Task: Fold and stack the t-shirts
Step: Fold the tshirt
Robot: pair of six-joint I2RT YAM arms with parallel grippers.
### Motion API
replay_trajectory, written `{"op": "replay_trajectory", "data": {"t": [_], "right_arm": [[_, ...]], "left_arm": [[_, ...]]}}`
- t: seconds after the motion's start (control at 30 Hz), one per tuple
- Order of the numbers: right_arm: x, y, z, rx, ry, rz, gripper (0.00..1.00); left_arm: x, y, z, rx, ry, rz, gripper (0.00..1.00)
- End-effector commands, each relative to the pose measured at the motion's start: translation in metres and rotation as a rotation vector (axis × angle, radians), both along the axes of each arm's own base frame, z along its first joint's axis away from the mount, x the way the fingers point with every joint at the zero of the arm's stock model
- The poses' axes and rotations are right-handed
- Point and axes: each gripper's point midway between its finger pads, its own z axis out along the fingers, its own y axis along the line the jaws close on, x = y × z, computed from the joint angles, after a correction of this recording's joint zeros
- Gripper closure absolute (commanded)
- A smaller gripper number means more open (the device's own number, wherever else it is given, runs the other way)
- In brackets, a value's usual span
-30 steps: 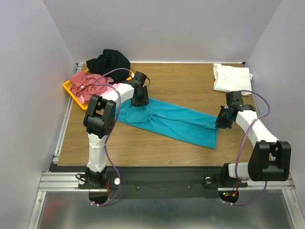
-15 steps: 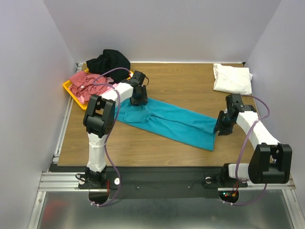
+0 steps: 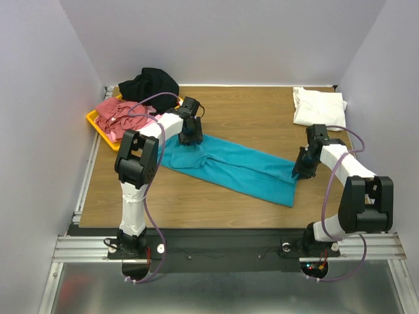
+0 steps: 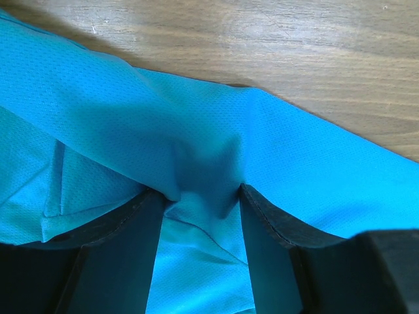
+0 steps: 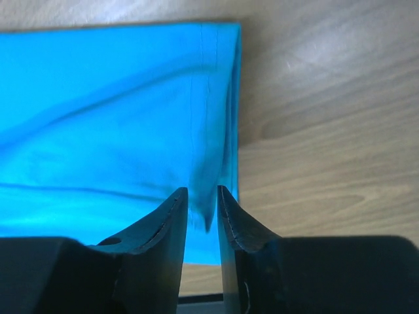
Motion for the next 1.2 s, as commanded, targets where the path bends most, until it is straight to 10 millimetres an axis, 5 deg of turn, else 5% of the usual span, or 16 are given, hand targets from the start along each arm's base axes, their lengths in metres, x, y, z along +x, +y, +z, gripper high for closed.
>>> {"op": "replay_trajectory", "data": {"t": [0.0,0.27,0.8,1.03,1.17], "right_arm": [[0.034,-0.005,0.008,-0.014,-0.109,-0.022,0.7],[0.032,-0.004,-0.008,-0.012,-0.094,-0.018,0.76],[0.004,0.009,-0.004,0.057,-0.07,0.003,0.8],[0.003,0.01,-0.012,0.063,-0.036,0.019,1.0],[-0.001,0.011,-0.009,0.067,-0.035,0.033,1.0]], "left_arm": [[0.004,0.003,0.009,0.007,-0.009,-0.003,0.39],[0.002,0.004,0.006,0.007,-0.002,-0.005,0.39],[0.002,0.003,0.006,0.003,-0.001,-0.005,0.39],[0.003,0.002,0.006,0.002,-0.001,-0.006,0.39],[0.003,0.002,0.005,0.0,-0.003,-0.001,0.39]]}}
